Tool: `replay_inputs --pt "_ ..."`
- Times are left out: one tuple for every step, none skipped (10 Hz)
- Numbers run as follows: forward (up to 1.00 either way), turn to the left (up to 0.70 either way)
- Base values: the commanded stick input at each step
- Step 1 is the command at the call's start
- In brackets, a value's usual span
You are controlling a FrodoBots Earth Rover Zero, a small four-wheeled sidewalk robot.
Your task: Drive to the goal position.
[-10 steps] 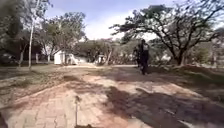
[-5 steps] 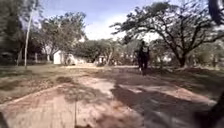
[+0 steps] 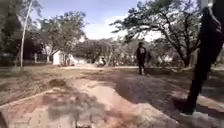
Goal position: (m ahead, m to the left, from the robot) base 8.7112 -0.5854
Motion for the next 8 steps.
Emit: replay_inputs --pt "0.85 0.00" --pt "0.85 0.00" --pt "0.85 0.00" --pt "0.85 0.00" --pt "0.85 0.00" --pt "0.85 0.00" --pt "0.85 0.00" --pt "0.85 0.00"
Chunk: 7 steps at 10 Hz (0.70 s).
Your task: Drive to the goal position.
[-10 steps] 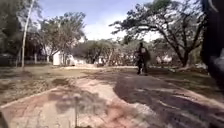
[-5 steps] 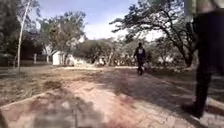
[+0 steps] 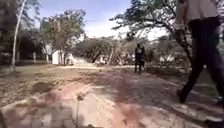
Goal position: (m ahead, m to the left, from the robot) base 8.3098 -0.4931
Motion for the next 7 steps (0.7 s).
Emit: replay_inputs --pt "0.85 -0.03" --pt "0.85 -0.20" --pt "0.85 -0.31" --pt "0.85 -0.16" --pt "0.85 -0.01" --pt "0.85 0.00" --pt "0.85 0.00"
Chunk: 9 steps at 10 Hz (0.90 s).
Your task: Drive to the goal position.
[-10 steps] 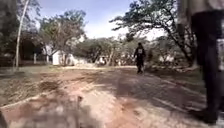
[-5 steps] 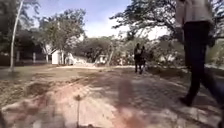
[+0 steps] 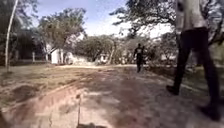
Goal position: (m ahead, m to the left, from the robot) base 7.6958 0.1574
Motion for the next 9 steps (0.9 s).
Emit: replay_inputs --pt "0.85 0.00" --pt "0.85 0.00" --pt "0.85 0.00" --pt "0.85 0.00" --pt "0.85 0.00" --pt "0.85 0.00" --pt "0.85 0.00" --pt "0.85 0.00" --pt "0.85 0.00"
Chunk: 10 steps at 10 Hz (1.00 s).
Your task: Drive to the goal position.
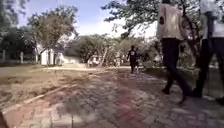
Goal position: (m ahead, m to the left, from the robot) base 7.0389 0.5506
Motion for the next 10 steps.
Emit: replay_inputs --pt "0.85 0.00" --pt "0.85 0.00" --pt "0.85 0.00" --pt "0.85 0.00" --pt "0.85 0.00" --pt "0.85 0.00" --pt "0.85 0.00" --pt "0.85 0.00" --pt "0.85 0.00" --pt "0.85 0.00"
